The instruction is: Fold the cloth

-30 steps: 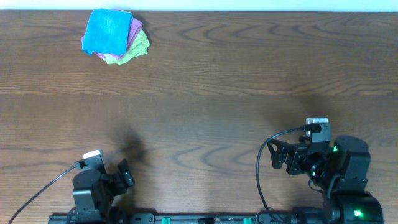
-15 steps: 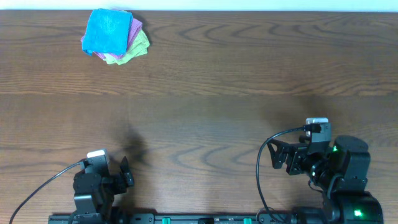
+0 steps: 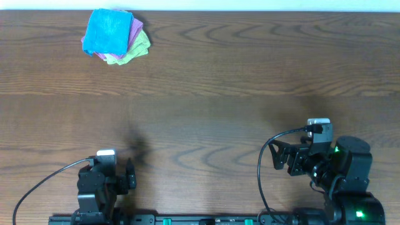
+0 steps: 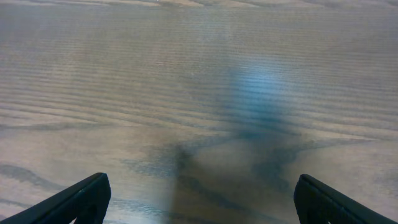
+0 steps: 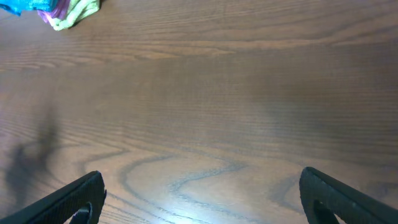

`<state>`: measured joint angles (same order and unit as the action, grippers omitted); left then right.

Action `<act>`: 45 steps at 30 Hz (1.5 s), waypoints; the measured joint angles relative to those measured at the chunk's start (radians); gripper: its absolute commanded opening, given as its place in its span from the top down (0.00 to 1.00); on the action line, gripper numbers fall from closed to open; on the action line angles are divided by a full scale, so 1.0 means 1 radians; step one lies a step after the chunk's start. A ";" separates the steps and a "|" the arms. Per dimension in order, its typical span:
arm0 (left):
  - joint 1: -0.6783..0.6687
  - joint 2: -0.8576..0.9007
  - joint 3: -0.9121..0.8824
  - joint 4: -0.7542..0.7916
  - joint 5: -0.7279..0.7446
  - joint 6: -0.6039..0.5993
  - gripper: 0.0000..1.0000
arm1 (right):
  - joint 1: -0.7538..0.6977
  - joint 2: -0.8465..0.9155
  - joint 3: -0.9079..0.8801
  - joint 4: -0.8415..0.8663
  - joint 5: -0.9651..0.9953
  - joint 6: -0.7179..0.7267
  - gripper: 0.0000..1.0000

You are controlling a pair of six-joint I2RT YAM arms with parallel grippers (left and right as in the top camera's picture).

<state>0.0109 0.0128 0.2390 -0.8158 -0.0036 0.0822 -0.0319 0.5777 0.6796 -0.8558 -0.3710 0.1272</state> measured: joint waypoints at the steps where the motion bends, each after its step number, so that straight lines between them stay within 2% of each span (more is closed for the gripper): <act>1: 0.000 0.000 0.000 0.001 0.000 0.005 0.05 | 0.000 0.000 0.000 0.000 0.000 0.000 0.01; 25: 0.000 0.000 -0.001 0.002 0.000 0.024 0.05 | 0.000 -0.036 -0.006 -0.011 0.036 0.000 0.01; 29: 0.000 0.000 -0.002 0.002 0.000 0.024 0.05 | 0.005 -0.139 -0.076 0.031 0.135 0.000 0.01; 37: 0.000 -0.001 -0.002 0.003 0.000 0.024 0.05 | 0.012 -0.375 -0.376 0.201 0.238 0.000 0.01; 45: 0.000 -0.002 -0.002 0.002 0.000 0.024 0.05 | 0.013 -0.518 -0.491 0.226 0.298 0.000 0.01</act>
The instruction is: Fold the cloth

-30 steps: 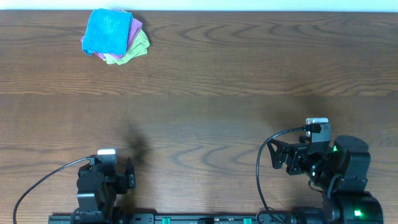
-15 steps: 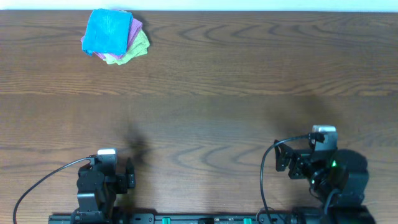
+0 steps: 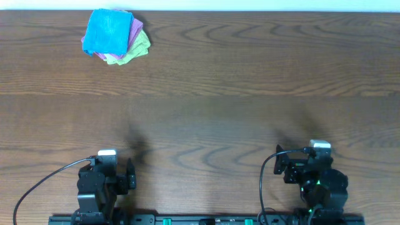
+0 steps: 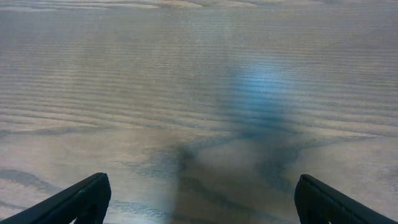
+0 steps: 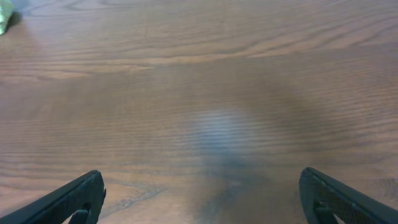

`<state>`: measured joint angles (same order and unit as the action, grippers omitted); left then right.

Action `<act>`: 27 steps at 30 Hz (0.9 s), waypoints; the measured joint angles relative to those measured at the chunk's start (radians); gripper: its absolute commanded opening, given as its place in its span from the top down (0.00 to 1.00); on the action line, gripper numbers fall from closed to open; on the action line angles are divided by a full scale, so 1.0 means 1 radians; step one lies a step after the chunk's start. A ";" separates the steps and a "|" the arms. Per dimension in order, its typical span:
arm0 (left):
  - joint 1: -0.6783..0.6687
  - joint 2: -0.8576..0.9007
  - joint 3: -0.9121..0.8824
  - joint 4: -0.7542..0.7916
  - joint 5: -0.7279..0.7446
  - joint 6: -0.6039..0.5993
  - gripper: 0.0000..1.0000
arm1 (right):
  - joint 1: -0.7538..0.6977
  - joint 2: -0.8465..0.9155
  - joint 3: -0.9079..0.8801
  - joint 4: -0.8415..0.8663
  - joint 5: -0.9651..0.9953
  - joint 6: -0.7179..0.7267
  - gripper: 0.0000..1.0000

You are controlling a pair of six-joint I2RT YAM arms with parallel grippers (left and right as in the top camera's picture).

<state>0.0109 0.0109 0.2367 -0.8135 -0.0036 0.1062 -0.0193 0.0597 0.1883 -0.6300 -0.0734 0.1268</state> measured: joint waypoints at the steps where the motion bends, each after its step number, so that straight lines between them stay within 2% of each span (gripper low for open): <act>1: 0.000 0.000 0.000 0.000 0.000 0.000 0.05 | 0.000 -0.009 -0.010 0.000 0.005 0.000 0.01; 8: 0.000 0.000 0.000 0.000 0.000 0.000 0.05 | 0.019 -0.019 -0.021 -0.014 0.030 -0.058 0.01; 12: 0.000 0.000 0.000 0.000 0.000 0.000 0.05 | 0.023 -0.019 -0.021 -0.079 0.033 -0.087 0.01; 27: 0.000 0.000 0.000 0.000 0.000 0.000 0.05 | 0.023 -0.008 -0.021 -0.090 0.041 -0.095 0.01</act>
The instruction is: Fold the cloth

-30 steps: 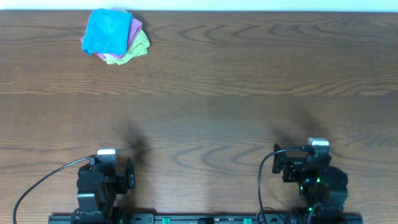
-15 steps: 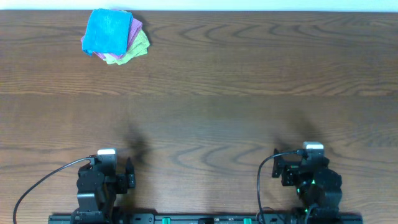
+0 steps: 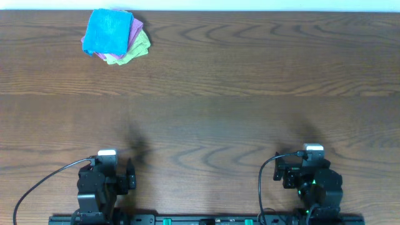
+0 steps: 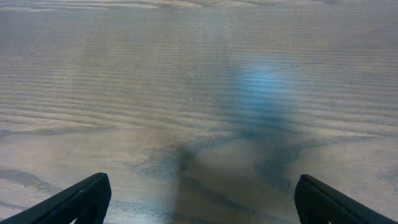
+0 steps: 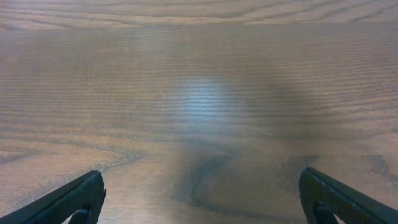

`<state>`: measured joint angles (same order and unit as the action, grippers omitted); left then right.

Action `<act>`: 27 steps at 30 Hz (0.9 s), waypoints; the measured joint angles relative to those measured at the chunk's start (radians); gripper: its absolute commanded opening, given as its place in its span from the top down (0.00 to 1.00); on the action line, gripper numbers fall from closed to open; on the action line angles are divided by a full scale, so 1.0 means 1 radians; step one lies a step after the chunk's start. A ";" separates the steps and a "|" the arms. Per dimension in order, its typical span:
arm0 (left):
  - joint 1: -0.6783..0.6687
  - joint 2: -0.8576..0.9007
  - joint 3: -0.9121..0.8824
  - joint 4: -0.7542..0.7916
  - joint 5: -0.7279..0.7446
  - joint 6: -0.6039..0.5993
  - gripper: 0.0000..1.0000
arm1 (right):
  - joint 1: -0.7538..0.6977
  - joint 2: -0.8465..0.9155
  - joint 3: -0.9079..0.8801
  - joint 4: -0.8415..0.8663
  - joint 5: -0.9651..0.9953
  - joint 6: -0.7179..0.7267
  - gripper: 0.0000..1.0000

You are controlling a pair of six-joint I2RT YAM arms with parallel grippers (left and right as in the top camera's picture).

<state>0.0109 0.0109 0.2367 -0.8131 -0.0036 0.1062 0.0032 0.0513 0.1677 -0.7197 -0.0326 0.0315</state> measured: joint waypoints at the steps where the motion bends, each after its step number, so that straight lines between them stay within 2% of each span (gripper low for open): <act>1: 0.000 0.000 0.000 0.000 0.000 0.000 0.05 | 0.000 0.000 0.000 0.000 0.000 0.000 0.01; 27: 0.000 0.000 0.000 0.000 0.000 0.000 0.05 | 0.000 0.000 0.000 0.000 0.000 -0.003 0.01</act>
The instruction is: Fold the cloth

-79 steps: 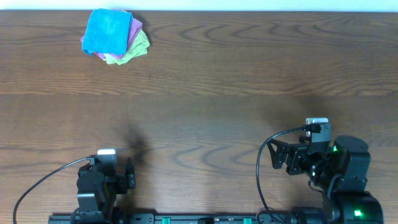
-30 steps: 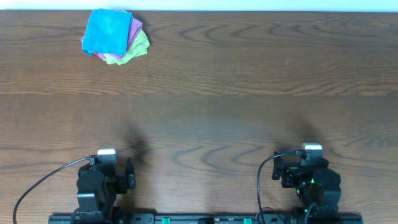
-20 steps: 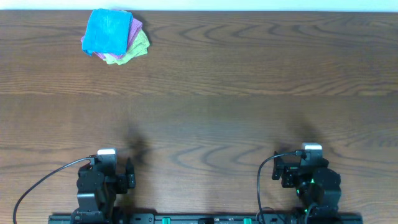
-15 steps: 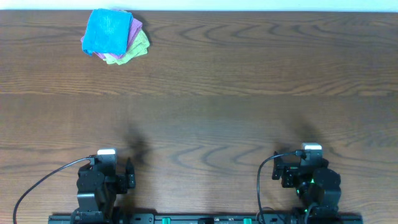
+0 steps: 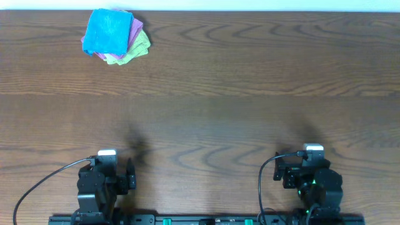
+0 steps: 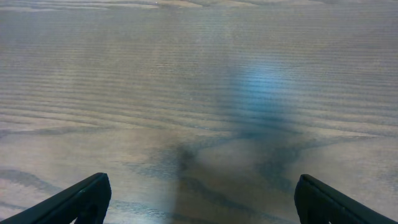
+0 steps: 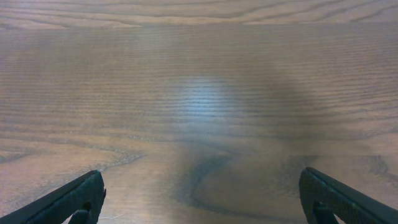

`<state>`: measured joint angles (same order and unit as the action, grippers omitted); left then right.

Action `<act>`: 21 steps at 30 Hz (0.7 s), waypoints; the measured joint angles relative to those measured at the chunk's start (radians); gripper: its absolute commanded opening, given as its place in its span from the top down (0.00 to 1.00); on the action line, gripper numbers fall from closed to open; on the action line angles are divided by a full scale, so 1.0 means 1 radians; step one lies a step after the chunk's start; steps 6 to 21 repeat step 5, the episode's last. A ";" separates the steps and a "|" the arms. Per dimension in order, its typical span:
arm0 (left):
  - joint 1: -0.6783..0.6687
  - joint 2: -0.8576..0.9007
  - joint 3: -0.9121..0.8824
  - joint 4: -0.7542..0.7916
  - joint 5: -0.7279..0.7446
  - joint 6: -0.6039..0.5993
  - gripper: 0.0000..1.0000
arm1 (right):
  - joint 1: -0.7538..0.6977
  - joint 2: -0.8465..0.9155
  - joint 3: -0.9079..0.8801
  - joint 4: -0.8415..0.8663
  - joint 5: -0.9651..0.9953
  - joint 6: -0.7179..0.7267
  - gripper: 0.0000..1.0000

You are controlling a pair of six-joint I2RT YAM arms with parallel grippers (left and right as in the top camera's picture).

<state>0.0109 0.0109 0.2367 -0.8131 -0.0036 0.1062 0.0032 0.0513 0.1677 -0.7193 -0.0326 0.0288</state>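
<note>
A stack of folded cloths (image 5: 115,35), blue on top with pink and green edges showing under it, lies at the far left corner of the wooden table (image 5: 206,106). My left gripper (image 6: 199,202) rests low at the near left edge, open, with only bare wood between its fingers. At the near right edge my right gripper (image 7: 202,199) is also open over bare wood. Neither wrist view shows the cloths. In the overhead view the left arm (image 5: 103,181) and right arm (image 5: 312,178) sit folded at the front rail.
A black rail (image 5: 206,220) runs along the near edge under both arms, with cables looping from each wrist. The white wall strip (image 5: 250,5) bounds the table's far edge.
At first my right arm stood raised and turned left, its wrist view catching the cloth stack's edge. It then came down toward the near right edge. By the last earlier moment it sat folded facing straight ahead, and stays so. The left arm and cloths kept still.
</note>
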 measured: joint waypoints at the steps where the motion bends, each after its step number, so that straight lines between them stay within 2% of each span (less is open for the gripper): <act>1: 0.000 0.000 0.000 0.000 0.000 0.000 0.05 | 0.000 0.000 0.000 0.000 0.000 0.000 0.01; 21: 0.000 0.000 0.000 0.000 0.000 0.000 0.05 | 0.000 0.000 0.000 0.000 0.000 0.000 0.01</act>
